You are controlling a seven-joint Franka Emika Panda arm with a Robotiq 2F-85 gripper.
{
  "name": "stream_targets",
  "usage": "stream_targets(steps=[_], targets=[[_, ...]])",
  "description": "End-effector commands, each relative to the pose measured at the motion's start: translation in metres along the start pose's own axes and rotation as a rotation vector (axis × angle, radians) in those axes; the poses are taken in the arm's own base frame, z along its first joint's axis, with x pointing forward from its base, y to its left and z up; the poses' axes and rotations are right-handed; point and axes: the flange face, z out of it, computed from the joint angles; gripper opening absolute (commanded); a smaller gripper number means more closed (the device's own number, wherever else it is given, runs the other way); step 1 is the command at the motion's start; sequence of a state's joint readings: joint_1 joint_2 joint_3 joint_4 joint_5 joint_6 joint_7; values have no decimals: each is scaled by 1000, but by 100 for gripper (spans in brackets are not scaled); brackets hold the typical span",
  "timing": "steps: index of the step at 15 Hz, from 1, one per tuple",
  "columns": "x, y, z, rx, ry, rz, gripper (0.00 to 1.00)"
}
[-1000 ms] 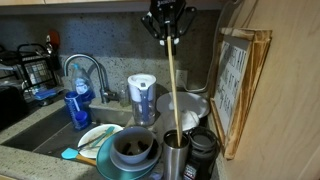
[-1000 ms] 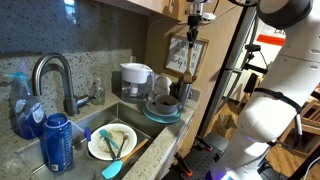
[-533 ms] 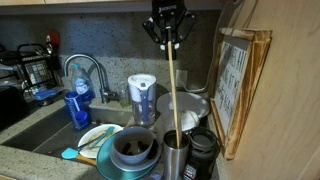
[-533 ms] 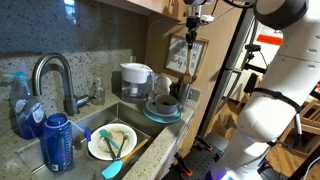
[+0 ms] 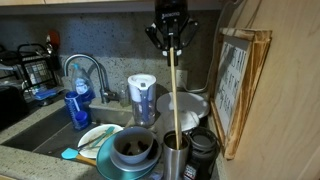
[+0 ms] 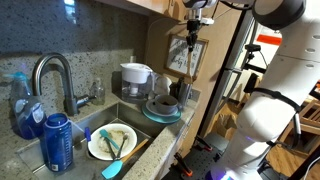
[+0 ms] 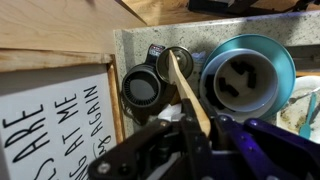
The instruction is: Remove the wooden spatula from the holder and place it inside the white bowl, stir the contents in the bowl using the spatula, place the spatula back in the holder
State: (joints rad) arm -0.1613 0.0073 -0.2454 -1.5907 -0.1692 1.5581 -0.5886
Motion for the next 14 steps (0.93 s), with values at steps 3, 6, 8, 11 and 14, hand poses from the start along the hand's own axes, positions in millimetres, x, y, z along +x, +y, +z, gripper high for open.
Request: stream_targets(steps=[3,6,8,11,14], targets=[[-6,1,22,27,10,-14,38],[-6,1,31,32,-2,-14,59],[-5,0,34,32,-10,-16,75],[-4,-1,33,30,-17,-19,97],[-2,-3,25,22,-20,-28,100]])
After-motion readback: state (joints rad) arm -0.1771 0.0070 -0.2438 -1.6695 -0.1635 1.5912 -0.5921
